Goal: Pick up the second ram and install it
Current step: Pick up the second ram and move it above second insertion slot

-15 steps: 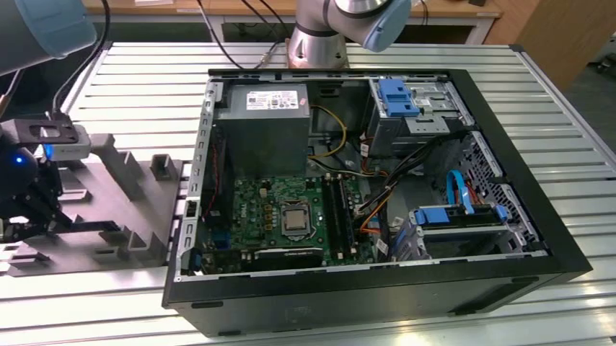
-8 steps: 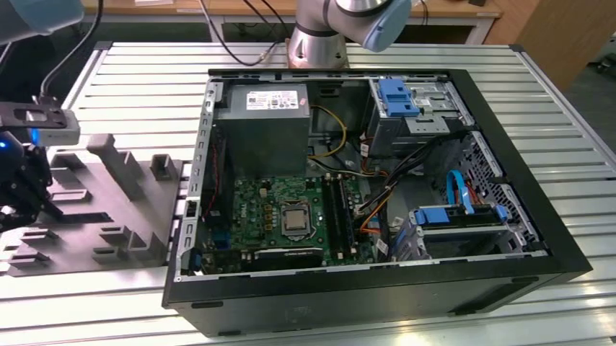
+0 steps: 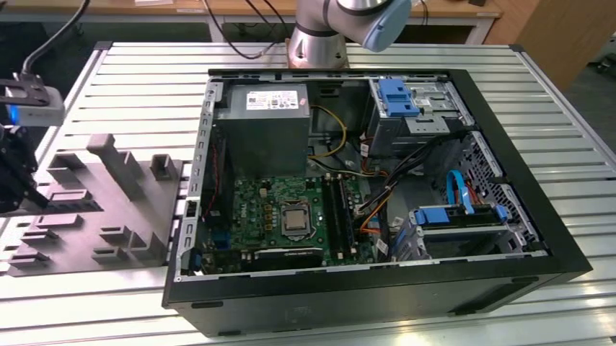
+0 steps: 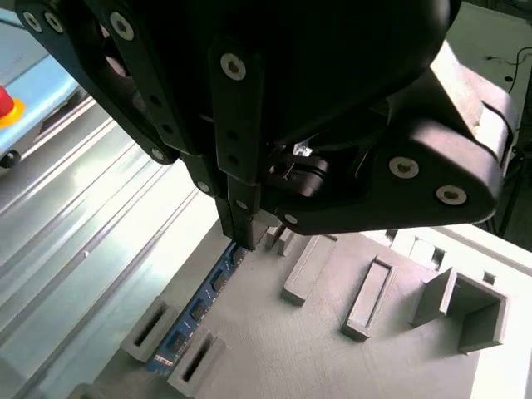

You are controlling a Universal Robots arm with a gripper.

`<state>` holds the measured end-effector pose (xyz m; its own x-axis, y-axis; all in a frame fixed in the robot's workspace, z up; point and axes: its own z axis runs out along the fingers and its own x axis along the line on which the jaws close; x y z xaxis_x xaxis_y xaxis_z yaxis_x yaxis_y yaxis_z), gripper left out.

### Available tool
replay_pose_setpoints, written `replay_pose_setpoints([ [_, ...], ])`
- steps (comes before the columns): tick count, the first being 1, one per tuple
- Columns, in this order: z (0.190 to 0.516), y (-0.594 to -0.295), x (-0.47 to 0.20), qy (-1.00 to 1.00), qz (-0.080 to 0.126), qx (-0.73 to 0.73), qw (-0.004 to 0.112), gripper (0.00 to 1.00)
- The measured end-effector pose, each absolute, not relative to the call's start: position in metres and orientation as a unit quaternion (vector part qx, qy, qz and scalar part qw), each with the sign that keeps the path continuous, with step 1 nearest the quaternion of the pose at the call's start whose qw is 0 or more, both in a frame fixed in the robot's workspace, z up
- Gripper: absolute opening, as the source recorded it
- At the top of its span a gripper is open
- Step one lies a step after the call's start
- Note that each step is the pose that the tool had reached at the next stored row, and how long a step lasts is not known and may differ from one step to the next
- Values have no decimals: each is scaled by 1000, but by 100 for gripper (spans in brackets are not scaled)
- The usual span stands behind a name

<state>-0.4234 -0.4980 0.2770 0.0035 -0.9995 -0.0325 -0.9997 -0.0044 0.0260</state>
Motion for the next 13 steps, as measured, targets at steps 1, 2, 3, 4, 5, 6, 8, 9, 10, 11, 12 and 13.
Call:
replay_pose_setpoints([
  [1,281,-498,-423,706,21,-708,2,12],
  [2,286,-498,-423,706,21,-708,3,12],
  [3,290,-498,-423,706,21,-708,3,12],
  [4,294,-498,-423,706,21,-708,3,12],
  [5,298,-498,-423,706,21,-708,3,12],
  [6,303,-498,-423,706,21,-708,3,12],
  [8,311,-498,-423,706,22,-708,3,12],
  [9,315,-498,-423,706,22,-708,3,12],
  [10,319,-498,-423,706,22,-708,4,12],
  [11,324,-498,-423,706,22,-708,4,12],
  [12,328,-498,-423,706,22,-708,4,12],
  [13,332,-498,-423,705,22,-708,4,12],
])
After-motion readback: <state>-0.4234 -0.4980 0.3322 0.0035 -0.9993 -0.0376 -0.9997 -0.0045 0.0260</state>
